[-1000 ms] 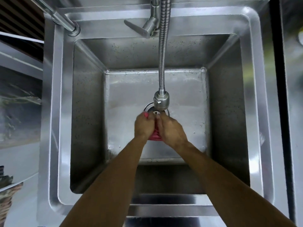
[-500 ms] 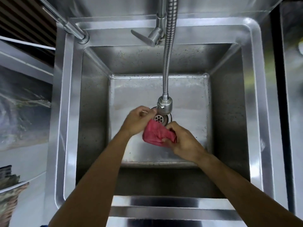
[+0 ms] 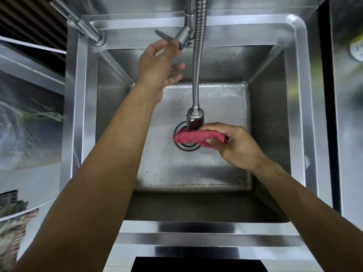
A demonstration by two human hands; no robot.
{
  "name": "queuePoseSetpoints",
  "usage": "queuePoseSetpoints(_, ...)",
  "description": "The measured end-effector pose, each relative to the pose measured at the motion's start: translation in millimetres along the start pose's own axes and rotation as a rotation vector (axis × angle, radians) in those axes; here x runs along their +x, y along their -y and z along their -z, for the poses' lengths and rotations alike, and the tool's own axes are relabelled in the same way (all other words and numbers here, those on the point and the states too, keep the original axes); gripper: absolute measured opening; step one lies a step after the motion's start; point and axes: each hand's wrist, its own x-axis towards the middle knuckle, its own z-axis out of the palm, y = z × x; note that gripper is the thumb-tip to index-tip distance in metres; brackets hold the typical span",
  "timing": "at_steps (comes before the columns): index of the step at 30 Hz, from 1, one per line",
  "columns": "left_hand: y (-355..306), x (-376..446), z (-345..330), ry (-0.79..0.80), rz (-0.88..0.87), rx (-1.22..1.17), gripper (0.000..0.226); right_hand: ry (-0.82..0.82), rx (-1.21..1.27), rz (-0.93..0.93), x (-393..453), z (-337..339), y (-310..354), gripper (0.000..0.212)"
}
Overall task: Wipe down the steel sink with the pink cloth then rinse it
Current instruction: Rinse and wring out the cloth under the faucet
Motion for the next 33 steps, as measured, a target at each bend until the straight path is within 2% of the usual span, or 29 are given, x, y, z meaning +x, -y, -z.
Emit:
queuePoseSetpoints(3,2,3,0,-0.005,-0.001,-0.021,0.038,-0.01,-0.019,-0.019,1,-7,-6,0.04)
queuePoseSetpoints(6,7,5,2,-0.008,-0.038,-0.018,0.029,0.017,0.173,-0.132,4,-12,-8,0.037)
queuePoseSetpoints(9,47,-1,12,-0.028,-0.06,0.178,0.015,0.036,0.256,-0.261,9,-20,-16,0.027)
queuePoseSetpoints(11,90,-16,22,-0.012,0.065,0.244,0.022,0.049,0.188,-0.289,10,-27,-23,0.023)
queuePoseSetpoints(13,133,-38,28,0.068,0.225,0.253,0.042,0.022,0.264,-0.352,13,-39,-26,0.017)
queuePoseSetpoints(15,170,-65,20,0.091,0.29,0.238,0.044,-0.128,0.42,-0.461,20,-53,-27,0.009)
queuePoseSetpoints(16,183,-75,10,0.042,0.285,0.273,0.038,-0.253,0.439,-0.5,26,-59,-28,0.008)
queuePoseSetpoints(18,197,-79,-12,-0.109,0.217,0.337,0.031,-0.489,0.298,-0.514,35,-72,-33,0.02)
queuePoseSetpoints(19,197,-74,-19,-0.143,0.182,0.358,0.029,-0.552,0.184,-0.498,39,-79,-33,0.024)
queuePoseSetpoints(21,195,-57,-23,-0.123,0.182,0.399,0.024,-0.51,0.004,-0.446,43,-90,-35,0.024)
queuePoseSetpoints(24,197,-44,-18,-0.032,0.249,0.337,0.022,-0.309,-0.157,-0.37,48,-83,-42,0.022)
queuePoseSetpoints(26,201,-43,-15,0.003,0.197,0.358,0.022,-0.304,-0.153,-0.386,55,-72,-44,0.024)
queuePoseSetpoints(29,200,-34,-8,-0.067,0.17,0.343,0.025,-0.161,-0.176,-0.309,55,-75,-37,0.021)
queuePoseSetpoints(30,199,-34,-7,-0.033,0.16,0.357,0.025,-0.157,-0.184,-0.31,55,-75,-40,0.022)
queuePoseSetpoints(33,199,-36,-3,0.221,0.144,0.565,0.031,-0.218,-0.085,-0.419,44,-66,-52,0.029)
